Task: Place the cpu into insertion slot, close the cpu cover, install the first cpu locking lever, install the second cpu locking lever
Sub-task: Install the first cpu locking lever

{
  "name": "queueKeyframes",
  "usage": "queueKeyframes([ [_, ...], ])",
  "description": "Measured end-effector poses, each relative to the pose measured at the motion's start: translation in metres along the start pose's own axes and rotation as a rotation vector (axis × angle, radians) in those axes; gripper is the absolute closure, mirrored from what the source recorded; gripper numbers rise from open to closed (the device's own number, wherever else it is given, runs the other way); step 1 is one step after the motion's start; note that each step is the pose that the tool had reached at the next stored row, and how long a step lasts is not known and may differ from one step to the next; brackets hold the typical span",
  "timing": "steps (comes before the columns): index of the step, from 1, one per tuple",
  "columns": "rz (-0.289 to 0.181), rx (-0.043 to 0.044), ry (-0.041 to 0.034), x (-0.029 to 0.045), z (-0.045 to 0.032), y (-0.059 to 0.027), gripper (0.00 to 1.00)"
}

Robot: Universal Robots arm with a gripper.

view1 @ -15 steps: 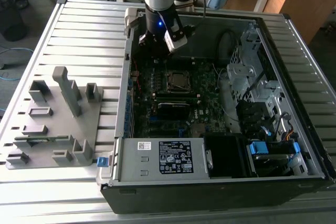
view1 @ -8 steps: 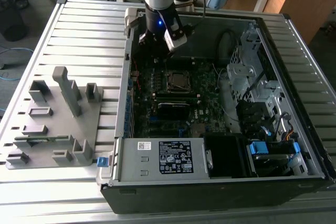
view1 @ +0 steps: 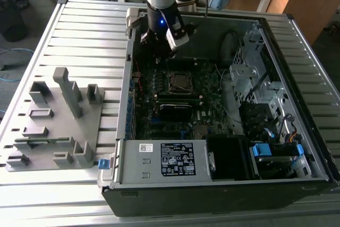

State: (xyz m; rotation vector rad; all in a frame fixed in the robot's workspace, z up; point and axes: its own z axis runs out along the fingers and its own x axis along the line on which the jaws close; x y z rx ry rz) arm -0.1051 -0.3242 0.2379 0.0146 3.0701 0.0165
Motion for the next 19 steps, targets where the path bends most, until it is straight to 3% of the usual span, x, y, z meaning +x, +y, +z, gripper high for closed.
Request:
queueKeyframes([
  [12, 0.000, -0.0005, -0.0009, 0.0020, 0.0000, 0.0007, 0.90],
  [19, 0.001, -0.0006, -0.0009, 0.0015, -0.0067, 0.0008, 0.90],
])
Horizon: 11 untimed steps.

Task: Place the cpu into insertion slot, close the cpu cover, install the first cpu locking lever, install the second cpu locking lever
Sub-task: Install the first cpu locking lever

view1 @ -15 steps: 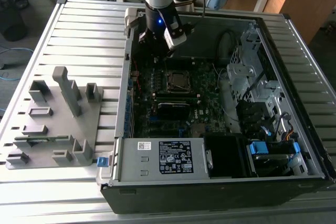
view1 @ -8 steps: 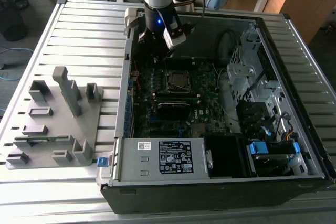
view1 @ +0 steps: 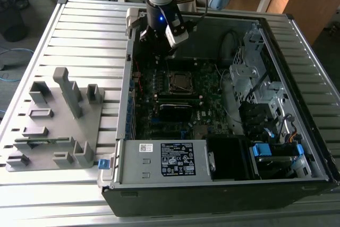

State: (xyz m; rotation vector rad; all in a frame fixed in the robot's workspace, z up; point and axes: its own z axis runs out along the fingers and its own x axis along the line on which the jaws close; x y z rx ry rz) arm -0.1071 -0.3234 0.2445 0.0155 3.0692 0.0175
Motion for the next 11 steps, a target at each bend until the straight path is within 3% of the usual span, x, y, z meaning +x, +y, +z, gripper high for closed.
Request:
queueKeyframes([
  [5, 0.000, 0.0001, 0.0000, 0.0002, -0.0003, 0.0000, 0.90],
  [11, 0.000, -0.0001, -0.0041, 0.0063, -0.0004, -0.0001, 0.90],
])
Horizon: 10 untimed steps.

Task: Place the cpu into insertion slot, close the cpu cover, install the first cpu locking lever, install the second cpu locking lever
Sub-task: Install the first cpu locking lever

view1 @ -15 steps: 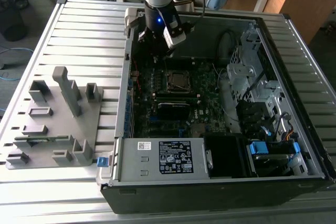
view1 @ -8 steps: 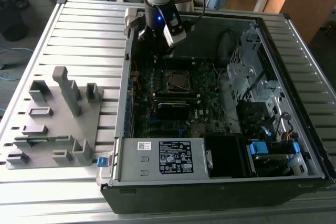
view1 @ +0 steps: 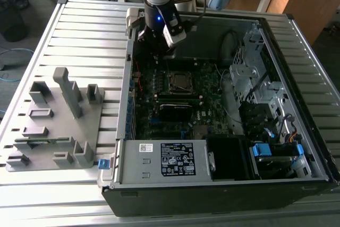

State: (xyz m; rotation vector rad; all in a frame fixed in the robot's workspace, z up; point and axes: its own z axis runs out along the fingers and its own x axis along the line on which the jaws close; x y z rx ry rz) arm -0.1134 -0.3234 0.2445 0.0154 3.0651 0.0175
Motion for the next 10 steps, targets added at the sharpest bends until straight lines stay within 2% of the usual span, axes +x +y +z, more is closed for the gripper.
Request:
queueKeyframes([
  [10, 0.000, 0.0001, -0.0003, 0.0016, 0.0000, 0.0012, 0.90],
])
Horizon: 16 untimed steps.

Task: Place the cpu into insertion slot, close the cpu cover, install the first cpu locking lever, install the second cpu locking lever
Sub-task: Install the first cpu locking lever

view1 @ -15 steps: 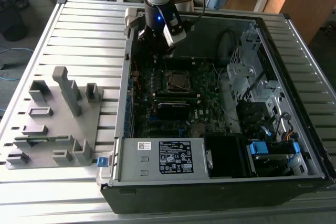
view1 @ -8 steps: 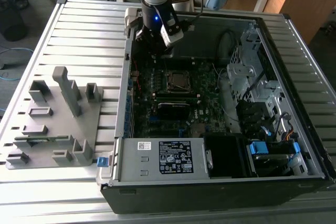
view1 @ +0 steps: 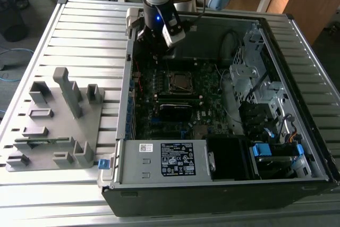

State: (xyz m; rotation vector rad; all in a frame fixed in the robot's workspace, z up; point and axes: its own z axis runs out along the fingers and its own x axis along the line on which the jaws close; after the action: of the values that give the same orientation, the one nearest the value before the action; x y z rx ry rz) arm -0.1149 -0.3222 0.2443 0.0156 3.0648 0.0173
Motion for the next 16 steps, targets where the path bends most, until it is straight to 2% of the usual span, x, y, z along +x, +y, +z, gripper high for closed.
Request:
queueKeyframes([
  [6, 0.000, -0.0002, -0.0001, 0.0001, 0.0008, 0.0073, 0.90],
  [9, 0.000, -0.0053, -0.0014, 0.0001, 0.0008, 0.0096, 0.90],
  [14, 0.002, -0.0311, -0.0040, 0.0001, 0.0009, 0.0102, 0.90],
  [16, 0.004, -0.0543, -0.0057, 0.0001, 0.0009, 0.0102, 0.90],
])
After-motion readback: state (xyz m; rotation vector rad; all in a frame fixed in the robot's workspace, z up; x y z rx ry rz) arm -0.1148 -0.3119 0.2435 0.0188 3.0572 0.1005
